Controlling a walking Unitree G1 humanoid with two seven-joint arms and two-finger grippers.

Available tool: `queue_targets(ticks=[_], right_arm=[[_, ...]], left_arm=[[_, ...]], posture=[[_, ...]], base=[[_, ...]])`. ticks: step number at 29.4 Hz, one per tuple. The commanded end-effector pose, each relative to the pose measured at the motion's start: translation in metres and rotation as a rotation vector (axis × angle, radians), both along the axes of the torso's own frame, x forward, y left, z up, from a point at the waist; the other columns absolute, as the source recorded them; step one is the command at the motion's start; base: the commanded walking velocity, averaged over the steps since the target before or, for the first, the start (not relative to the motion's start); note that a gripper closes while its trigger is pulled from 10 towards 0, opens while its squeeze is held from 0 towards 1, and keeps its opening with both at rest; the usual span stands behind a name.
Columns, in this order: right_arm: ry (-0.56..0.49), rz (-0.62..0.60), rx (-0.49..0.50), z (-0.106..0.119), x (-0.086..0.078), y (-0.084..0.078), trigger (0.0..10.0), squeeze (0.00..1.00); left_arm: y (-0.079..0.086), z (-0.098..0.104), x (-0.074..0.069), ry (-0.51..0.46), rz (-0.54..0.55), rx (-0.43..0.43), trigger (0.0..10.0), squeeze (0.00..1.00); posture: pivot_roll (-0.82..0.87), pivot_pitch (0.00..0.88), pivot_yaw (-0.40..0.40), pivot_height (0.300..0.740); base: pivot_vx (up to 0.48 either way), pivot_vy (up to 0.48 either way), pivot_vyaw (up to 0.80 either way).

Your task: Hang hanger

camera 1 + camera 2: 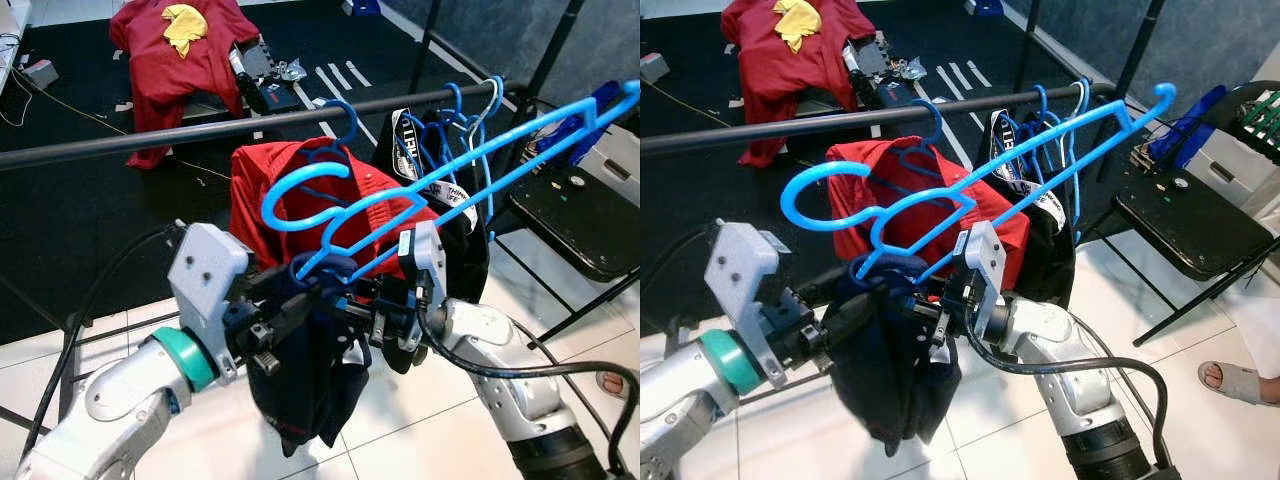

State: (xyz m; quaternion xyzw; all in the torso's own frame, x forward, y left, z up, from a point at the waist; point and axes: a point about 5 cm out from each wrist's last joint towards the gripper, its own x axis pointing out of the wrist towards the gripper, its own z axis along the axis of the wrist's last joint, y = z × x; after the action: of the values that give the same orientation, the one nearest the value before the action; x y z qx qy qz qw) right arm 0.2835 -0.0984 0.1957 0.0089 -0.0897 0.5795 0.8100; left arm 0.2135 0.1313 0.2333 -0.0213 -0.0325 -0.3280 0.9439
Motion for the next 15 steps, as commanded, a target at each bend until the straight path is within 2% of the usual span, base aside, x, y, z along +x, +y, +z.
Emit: queue_targets(ticks=[1, 5, 6, 7, 9, 13, 15], right_arm=[[-0.005, -0.020, 0.053, 0.006, -0.002, -0.006, 0.0, 0.00], [0.005, -0.030, 0.069, 0.007, -0.001, -0.009, 0.0, 0.00], [0.013, -0.041, 0.081, 0.007, -0.001, -0.011, 0.0, 0.00], [0.013, -0.041, 0.081, 0.007, -0.001, -0.011, 0.0, 0.00], [0.019, -0.054, 0.118, 0.011, 0.001, -0.014, 0.0, 0.00], [0.023, -0.020, 0.197, 0.023, -0.001, -0.014, 0.0, 0.00], [0.025, 0.073, 0.260, 0.036, -0.008, -0.014, 0.0, 0.00]], left_arm=[[0.010, -0.005, -0.003, 0.042, 0.039, -0.017, 10.0, 0.00], [0.015, -0.012, -0.003, 0.068, 0.078, 0.019, 10.0, 0.00], [0.017, -0.018, -0.005, 0.082, 0.088, 0.063, 10.0, 0.00], [0.017, -0.018, -0.005, 0.082, 0.088, 0.063, 10.0, 0.00], [0.019, -0.028, -0.008, 0.112, 0.106, 0.123, 10.0, 0.00], [0.019, -0.033, -0.008, 0.152, 0.117, 0.102, 10.0, 0.00], [0.018, -0.037, -0.009, 0.181, 0.106, 0.050, 10.0, 0.00]], posture=[[-0.01, 0.133, 0.069, 0.740], [-0.01, 0.134, 0.067, 0.740], [-0.01, 0.132, 0.066, 0.740], [-0.01, 0.132, 0.066, 0.740], [0.00, 0.131, 0.064, 0.740], [0.00, 0.129, 0.064, 0.740], [-0.01, 0.126, 0.064, 0.740]], base=[[0.000, 0.000, 0.00], [0.000, 0.000, 0.00], [0.000, 0.000, 0.00], [0.000, 0.000, 0.00], [0.000, 0.000, 0.00], [0.000, 0.000, 0.00], [0.000, 0.000, 0.00]])
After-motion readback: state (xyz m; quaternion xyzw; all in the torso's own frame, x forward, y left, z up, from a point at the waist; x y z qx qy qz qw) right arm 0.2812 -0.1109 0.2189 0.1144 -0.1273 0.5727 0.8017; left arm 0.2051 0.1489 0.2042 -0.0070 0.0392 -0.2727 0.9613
